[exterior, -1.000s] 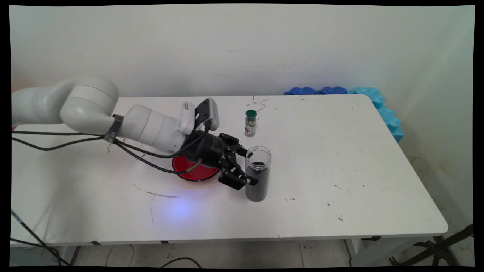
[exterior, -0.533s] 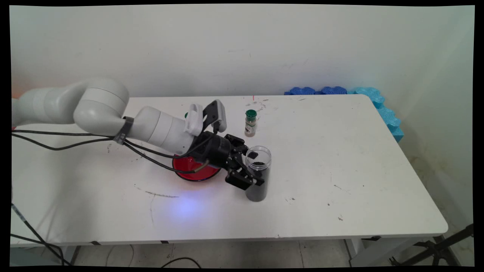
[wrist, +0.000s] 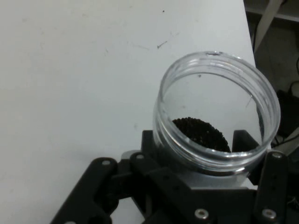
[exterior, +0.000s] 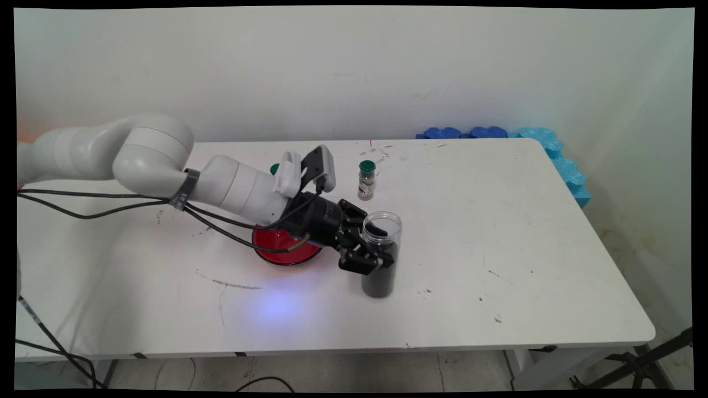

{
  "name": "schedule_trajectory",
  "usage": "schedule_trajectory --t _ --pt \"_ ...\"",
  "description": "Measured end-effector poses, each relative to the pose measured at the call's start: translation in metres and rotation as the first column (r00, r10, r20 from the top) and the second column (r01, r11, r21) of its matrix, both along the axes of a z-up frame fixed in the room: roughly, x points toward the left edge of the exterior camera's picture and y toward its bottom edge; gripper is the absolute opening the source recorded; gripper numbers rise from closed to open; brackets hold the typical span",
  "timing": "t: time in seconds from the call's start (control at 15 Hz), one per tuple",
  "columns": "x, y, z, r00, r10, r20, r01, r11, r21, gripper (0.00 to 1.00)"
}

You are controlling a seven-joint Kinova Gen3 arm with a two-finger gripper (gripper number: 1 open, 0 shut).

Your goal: Pour the black seasoning powder in the red bowl

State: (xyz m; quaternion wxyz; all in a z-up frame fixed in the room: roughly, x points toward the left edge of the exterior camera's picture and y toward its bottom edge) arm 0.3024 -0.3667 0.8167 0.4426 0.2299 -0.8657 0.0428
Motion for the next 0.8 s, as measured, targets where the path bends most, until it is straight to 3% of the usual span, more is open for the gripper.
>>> schedule_trajectory --t 0.27,0.8 --pt "0.017 0.004 0.02 1.0 -0.001 0.002 0.001 1.0 0.0 0.0" --pt "0.078 0.028 0.082 1.0 0.007 0.009 -0.007 1.0 0.018 0.0"
